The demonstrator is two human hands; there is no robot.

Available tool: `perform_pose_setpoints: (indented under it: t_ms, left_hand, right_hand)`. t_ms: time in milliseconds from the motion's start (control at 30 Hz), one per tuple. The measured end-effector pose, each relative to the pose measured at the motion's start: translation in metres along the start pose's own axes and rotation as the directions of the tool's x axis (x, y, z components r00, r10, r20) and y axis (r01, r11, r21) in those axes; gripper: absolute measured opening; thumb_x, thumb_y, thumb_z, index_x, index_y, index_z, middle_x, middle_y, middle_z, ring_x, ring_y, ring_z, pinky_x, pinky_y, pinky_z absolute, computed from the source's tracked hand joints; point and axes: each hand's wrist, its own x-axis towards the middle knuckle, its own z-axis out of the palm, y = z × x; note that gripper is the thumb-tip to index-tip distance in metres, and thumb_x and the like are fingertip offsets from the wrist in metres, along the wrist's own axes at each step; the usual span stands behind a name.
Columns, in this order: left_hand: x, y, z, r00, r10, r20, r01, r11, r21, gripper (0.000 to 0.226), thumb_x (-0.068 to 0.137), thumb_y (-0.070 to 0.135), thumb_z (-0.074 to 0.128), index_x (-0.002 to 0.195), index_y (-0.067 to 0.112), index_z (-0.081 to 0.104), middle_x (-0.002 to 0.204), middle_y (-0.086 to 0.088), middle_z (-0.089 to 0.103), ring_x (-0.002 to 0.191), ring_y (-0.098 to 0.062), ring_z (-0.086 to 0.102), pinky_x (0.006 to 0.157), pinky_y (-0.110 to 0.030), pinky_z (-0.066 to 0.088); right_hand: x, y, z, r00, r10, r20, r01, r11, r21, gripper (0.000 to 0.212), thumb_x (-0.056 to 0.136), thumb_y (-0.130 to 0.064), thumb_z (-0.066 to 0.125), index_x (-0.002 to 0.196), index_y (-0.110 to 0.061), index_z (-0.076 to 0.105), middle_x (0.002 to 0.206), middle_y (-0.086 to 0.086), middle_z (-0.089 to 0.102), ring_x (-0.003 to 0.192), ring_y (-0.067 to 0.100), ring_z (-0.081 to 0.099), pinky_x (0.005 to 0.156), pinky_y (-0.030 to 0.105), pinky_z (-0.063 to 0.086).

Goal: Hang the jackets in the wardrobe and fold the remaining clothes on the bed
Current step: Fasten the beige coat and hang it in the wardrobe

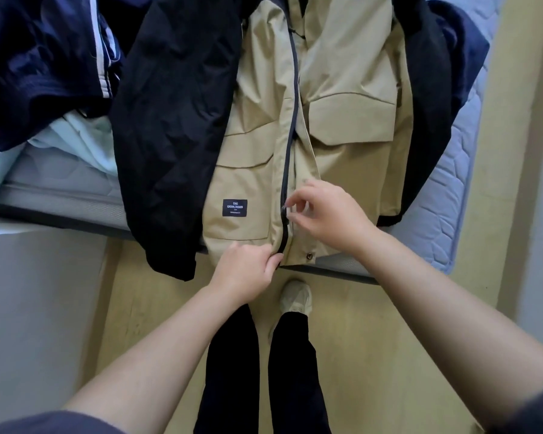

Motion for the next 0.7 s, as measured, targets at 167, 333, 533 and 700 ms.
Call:
perform_pose_setpoints:
  t_ms: [167,333,533,700]
  left_hand:
    - [-0.001,0.000,0.000,1.000,-0.020,-0.019,0.020,0.999,-0.027,0.036,0.098,0.037,0.044,0.068,0.018,0.037,0.068,-0.012,0.061,0.072,-0.036,0.055,0.070,-0.034,0.027]
    - [-0.003,-0.002,0.006,0.999,-0.037,-0.020,0.037,0.999,-0.010,0.035,0.100,0.036,0.040,0.070,0.017,0.040,0.064,-0.006,0.057,0.069,-0.031,0.055,0.080,-0.036,0.038]
    - [0.002,-0.012,0.012,0.999,-0.026,-0.019,0.027,0.997,0.074,0.032,0.101,0.035,0.036,0.074,0.018,0.039,0.063,0.006,0.045,0.067,-0.025,0.054,0.070,-0.032,0.030]
    - [0.020,-0.024,0.003,0.990,-0.104,0.090,0.086,0.980,0.180,0.029,0.100,0.037,0.034,0.077,0.021,0.038,0.076,0.000,0.062,0.078,-0.027,0.059,0.075,-0.034,0.034]
  right_hand:
    - [0.005,0.003,0.003,0.976,-0.076,0.202,0.095,0.992,-0.084,0.018,0.087,-0.017,0.061,0.104,-0.021,0.065,0.096,-0.006,0.058,0.086,0.013,0.053,0.075,0.038,0.049]
    - [0.006,0.005,0.005,0.996,-0.058,-0.065,0.057,0.998,-0.017,0.007,0.086,-0.017,0.066,0.085,-0.021,0.070,0.079,-0.017,0.055,0.073,0.006,0.050,0.061,0.024,0.041]
    - [0.022,0.007,0.004,0.953,0.142,-0.269,-0.120,0.988,0.096,0.006,0.086,-0.021,0.066,0.082,-0.024,0.069,0.071,-0.017,0.052,0.068,0.005,0.047,0.058,0.028,0.041]
    - [0.032,0.012,0.000,0.938,0.222,-0.267,-0.180,0.968,0.172,0.005,0.086,-0.024,0.066,0.084,-0.023,0.070,0.082,-0.009,0.064,0.076,0.009,0.055,0.071,0.037,0.050]
